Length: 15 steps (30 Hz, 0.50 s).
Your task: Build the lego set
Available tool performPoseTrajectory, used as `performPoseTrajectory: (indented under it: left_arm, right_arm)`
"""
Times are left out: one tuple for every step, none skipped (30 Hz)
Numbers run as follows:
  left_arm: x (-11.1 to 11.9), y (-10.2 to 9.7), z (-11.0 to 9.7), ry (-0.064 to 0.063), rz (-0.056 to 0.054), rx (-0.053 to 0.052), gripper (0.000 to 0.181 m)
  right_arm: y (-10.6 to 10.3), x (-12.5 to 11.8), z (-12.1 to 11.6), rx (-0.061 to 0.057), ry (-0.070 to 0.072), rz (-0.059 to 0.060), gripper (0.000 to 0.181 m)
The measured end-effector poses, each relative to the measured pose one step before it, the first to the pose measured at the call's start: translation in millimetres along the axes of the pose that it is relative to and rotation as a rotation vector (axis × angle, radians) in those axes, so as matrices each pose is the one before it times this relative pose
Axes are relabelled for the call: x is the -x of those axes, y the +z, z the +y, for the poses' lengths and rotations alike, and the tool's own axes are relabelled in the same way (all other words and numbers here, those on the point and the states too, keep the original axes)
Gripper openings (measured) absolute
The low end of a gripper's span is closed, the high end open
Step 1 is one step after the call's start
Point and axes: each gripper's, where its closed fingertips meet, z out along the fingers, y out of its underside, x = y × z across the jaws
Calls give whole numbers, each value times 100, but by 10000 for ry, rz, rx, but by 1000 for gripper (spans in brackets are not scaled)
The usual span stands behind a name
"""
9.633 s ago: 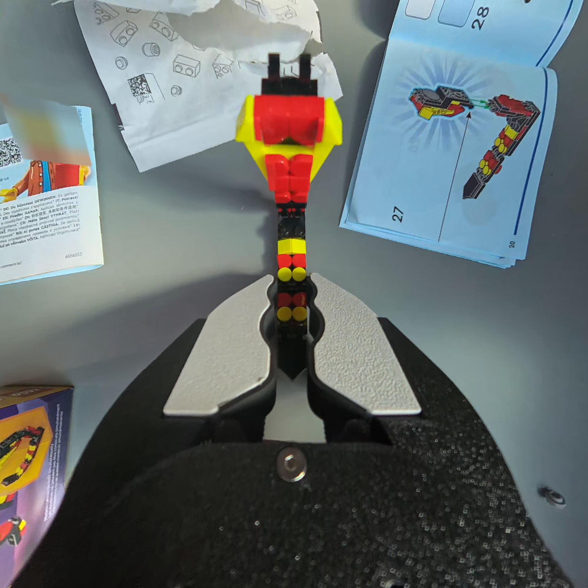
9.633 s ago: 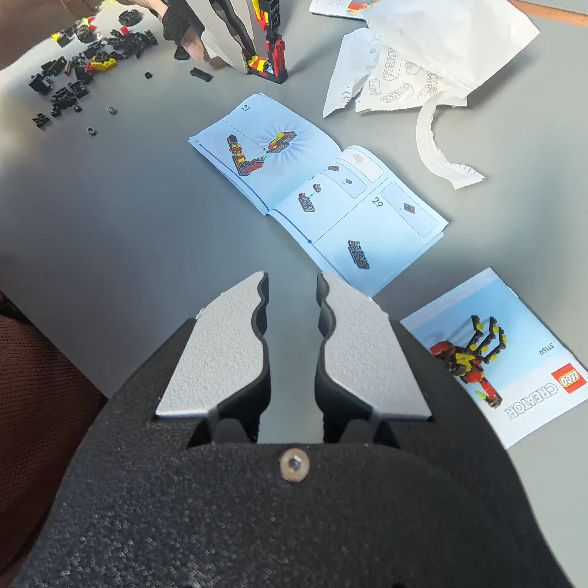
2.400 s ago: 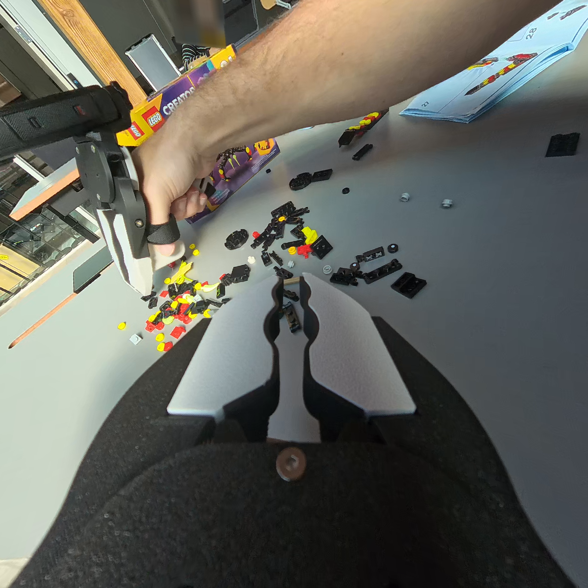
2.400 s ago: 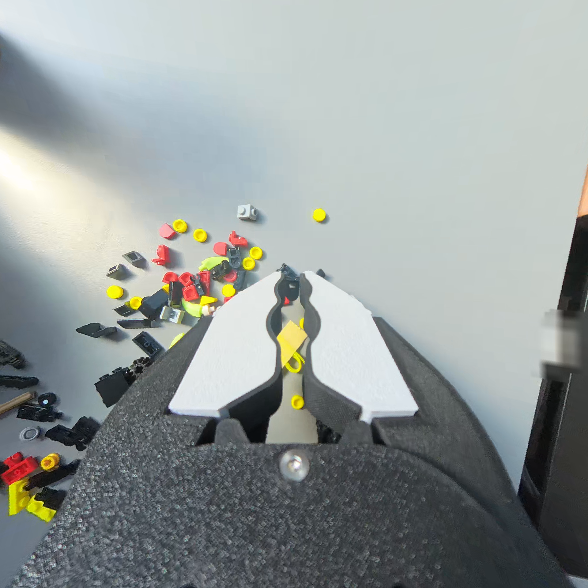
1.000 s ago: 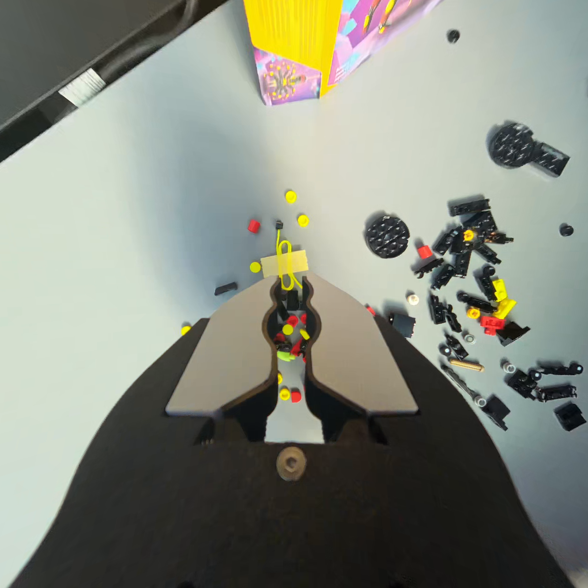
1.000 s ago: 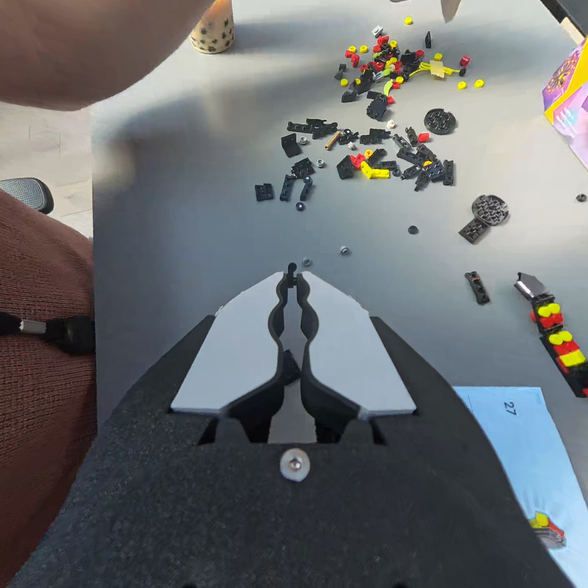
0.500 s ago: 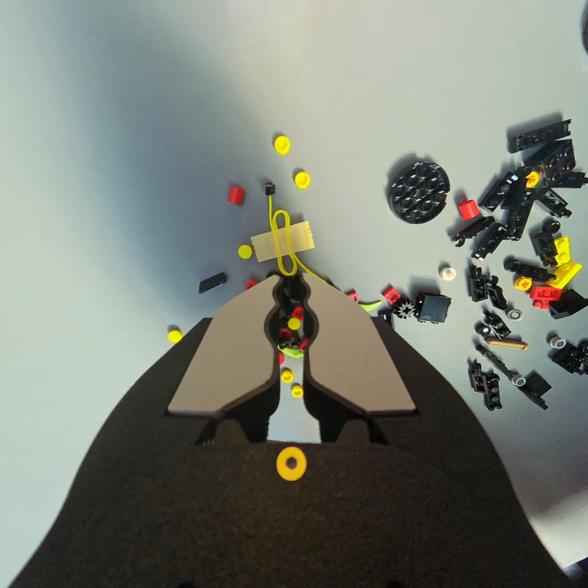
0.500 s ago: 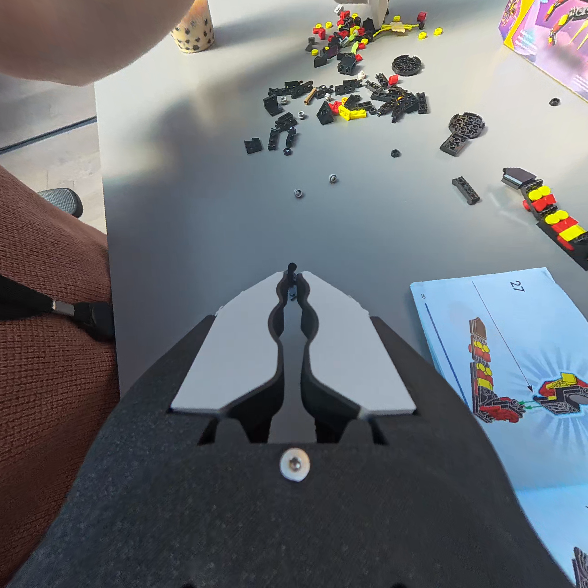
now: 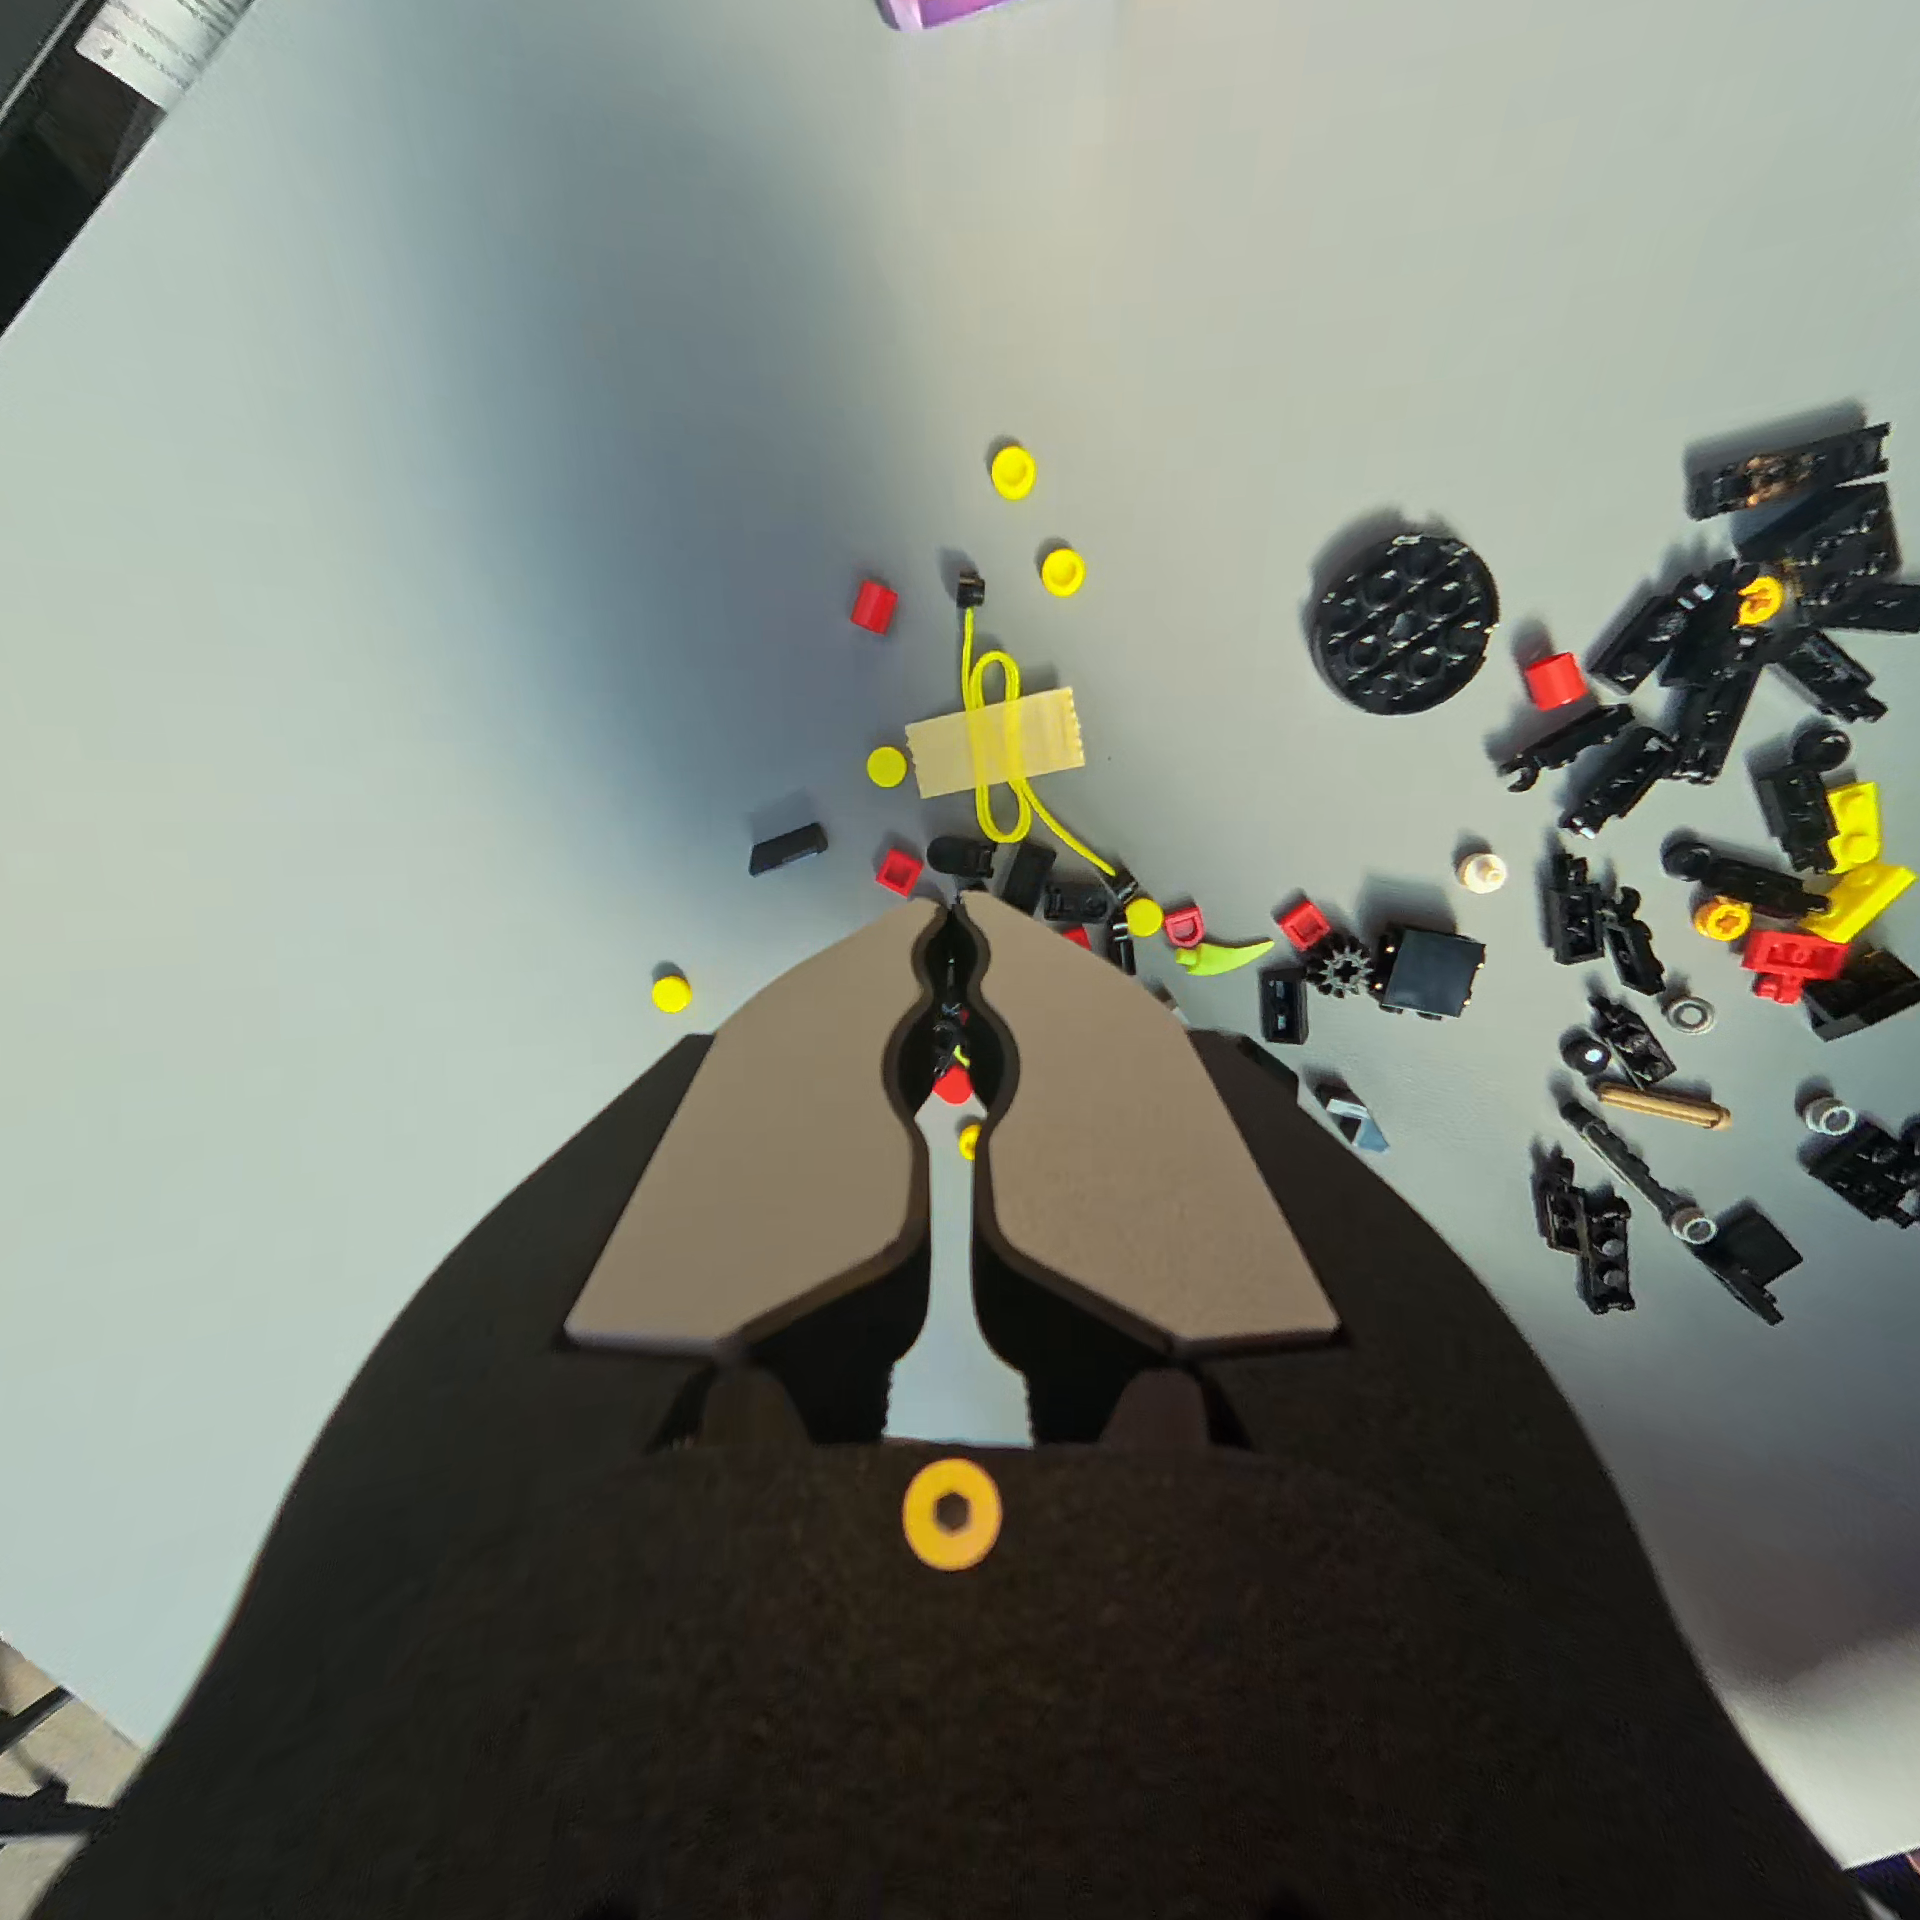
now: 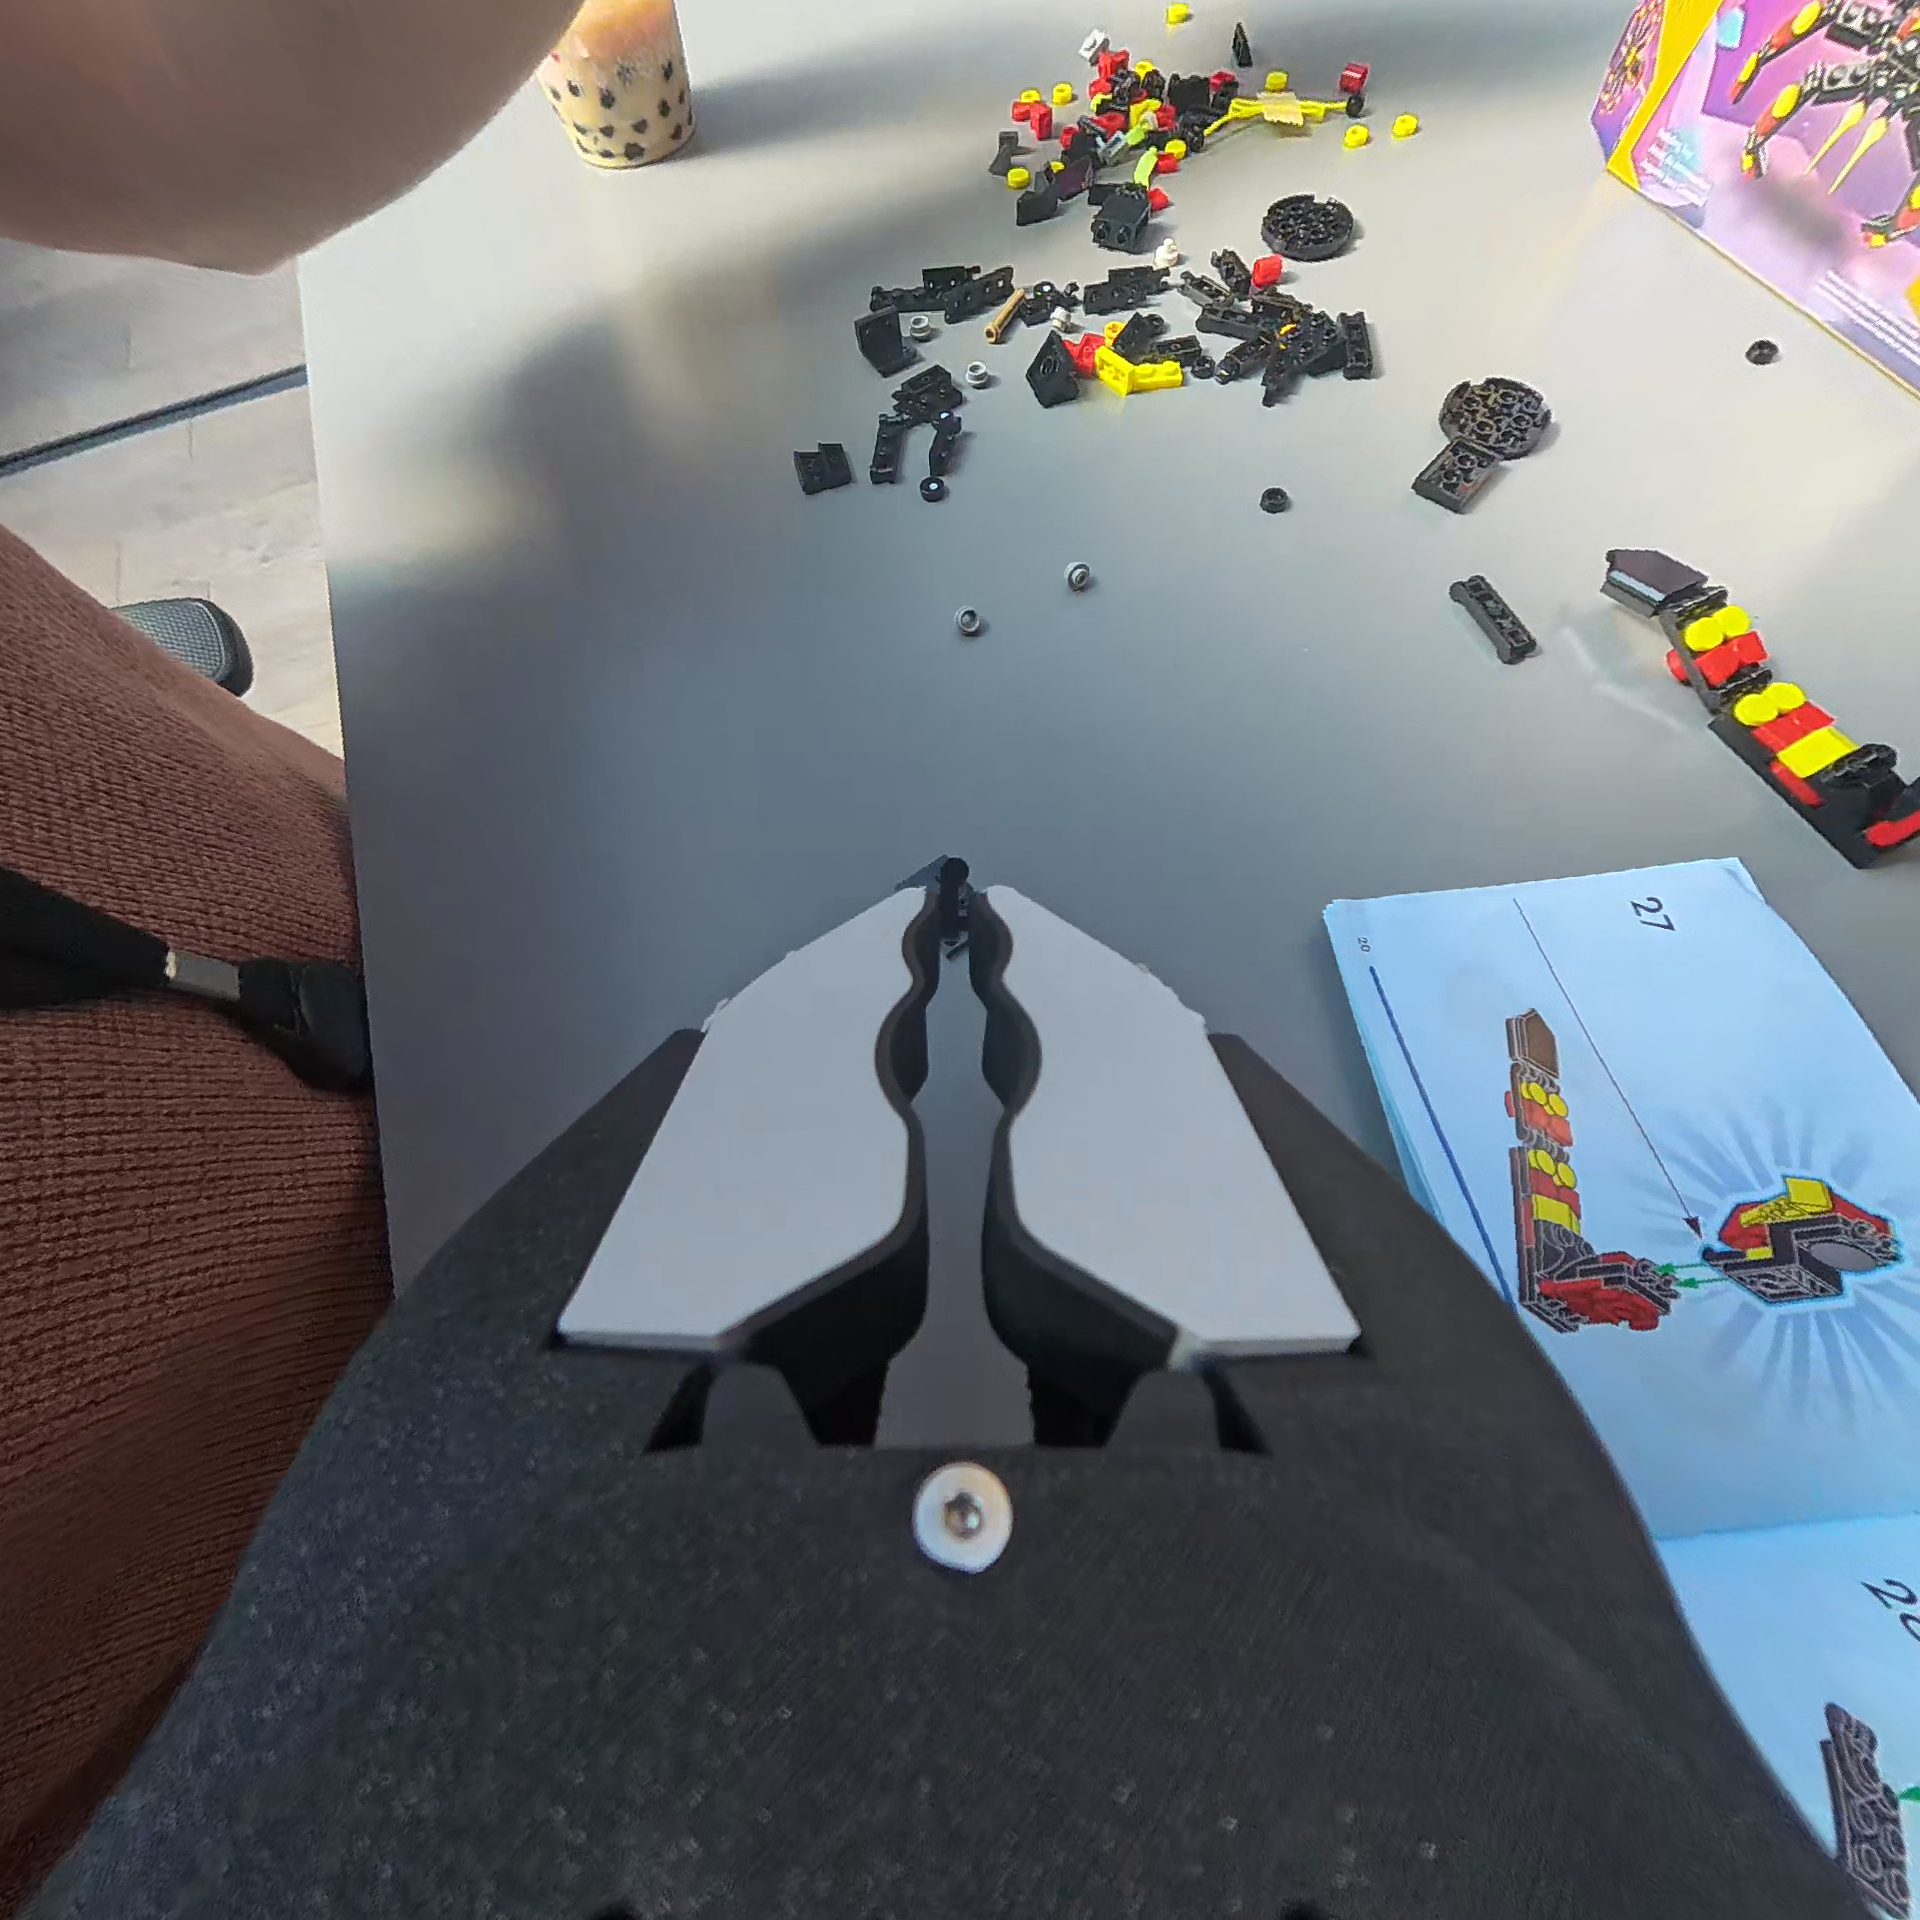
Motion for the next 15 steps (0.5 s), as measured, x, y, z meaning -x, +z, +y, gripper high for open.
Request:
performPoseTrajectory:
  left_arm:
    - [-6, 405, 295, 45, 3, 212, 0]
    - [-102, 427, 244, 68, 76, 149, 1]
    - [-193, 358, 70, 96, 136, 30, 3]
    - [-199, 253, -136, 89, 140, -128, 5]
    - [-121, 136, -241, 45, 103, -212, 6]
    - [-27, 92, -181, -14, 59, -147, 8]
    - [-24, 124, -32, 11, 67, -22, 8]
    - [-89, 182, 103, 46, 97, 90, 9]
    - [32, 232, 215, 25, 33, 187, 9]
    - [141, 238, 204, 8, -15, 173, 9]
    - [87, 191, -39, -17, 25, 0, 9]
    - [2, 91, -201, -74, 100, -125, 9]
    - [47, 34, -97, -55, 52, -47, 9]
    - [60, 15, -67, 7, 6, -15, 9]
    - [9, 31, -70, 32, 17, 3, 8]
  right_arm:
    - [70, 116, 32, -11, 1, -56, 4]
    - [28, 121, -2, -29, -5, -58, 4]
    - [-16, 109, -16, -39, 5, -45, 4]
    - [-31, 60, 30, -20, 19, -30, 4]
    - [-39, 6, 73, 0, 23, -11, 4]
    - [-31, -7, 128, 17, 22, -12, 4]
    - [-27, -19, 146, 30, 25, -11, 5]
    - [-13, -23, 121, 10, 21, -10, 4]
    - [-16, -43, 103, 3, 35, -1, 4]
    - [-13, -26, 72, 11, 33, -9, 4]
    - [-17, -30, 11, -25, 11, 2, 4]
    - [-29, -42, -17, -23, 10, 4, 4]
    - [-14, -53, -47, -31, 19, 9, 4]
    - [4, -26, -41, -24, 15, -9, 4]
    - [29, -21, -38, -5, -1, 5, 4]
